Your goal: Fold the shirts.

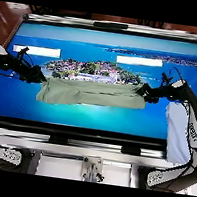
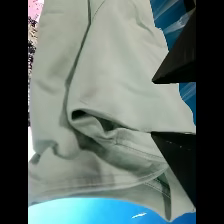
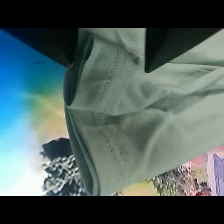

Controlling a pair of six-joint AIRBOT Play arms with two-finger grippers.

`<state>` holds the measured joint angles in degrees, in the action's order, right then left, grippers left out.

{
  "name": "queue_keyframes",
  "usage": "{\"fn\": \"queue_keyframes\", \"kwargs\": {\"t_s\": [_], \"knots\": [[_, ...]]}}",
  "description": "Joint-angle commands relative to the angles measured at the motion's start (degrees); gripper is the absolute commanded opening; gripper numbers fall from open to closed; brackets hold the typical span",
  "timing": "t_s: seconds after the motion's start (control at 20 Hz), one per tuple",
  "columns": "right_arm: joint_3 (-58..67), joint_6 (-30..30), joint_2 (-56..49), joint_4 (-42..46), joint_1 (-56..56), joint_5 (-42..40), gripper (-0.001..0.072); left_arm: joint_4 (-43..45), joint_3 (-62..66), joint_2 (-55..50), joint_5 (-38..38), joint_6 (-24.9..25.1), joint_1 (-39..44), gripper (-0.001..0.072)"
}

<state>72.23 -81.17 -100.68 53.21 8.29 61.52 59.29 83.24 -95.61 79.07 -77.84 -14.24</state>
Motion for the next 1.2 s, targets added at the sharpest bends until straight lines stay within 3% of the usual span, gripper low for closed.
{"fn": "queue_keyframes", "kwargs": {"t_s": [0.0,0.15,0.25,0.35,0.45,0.5,0.55,1.15], "knots": [[0.0,1.5,-0.8,0.1,-1.8,0.1,0.0357,-2.5,0.0,0.0,0.1,0.0,0.0,0.0406],[0.0,6.9,-0.6,-6.1,-1.9,-0.5,0.0076,-5.3,0.0,0.0,0.1,-0.1,0.0,0.0406],[0.0,12.0,1.1,-10.4,-1.2,-0.5,0.0076,-9.0,0.0,0.1,0.1,0.0,0.1,0.0402],[0.0,14.0,4.8,-11.3,-1.1,-0.9,0.0076,-13.0,0.0,0.4,-0.3,0.0,1.3,0.0342],[0.0,13.9,9.4,-11.3,-1.1,-0.2,0.0076,-15.9,0.1,0.5,-1.2,0.2,4.0,0.0218],[0.0,13.4,12.0,-11.4,-1.1,0.5,0.0076,-17.4,0.1,0.5,-1.9,0.3,5.8,0.01],[0.0,12.5,14.5,-11.4,-1.1,1.4,0.0076,-18.6,0.1,0.5,-3.4,0.7,8.2,0.0036],[0.0,0.5,42.4,-11.3,-1.3,11.7,0.0076,-29.2,0.3,-1.1,-27.2,-2.8,39.0,0.0034]]}}
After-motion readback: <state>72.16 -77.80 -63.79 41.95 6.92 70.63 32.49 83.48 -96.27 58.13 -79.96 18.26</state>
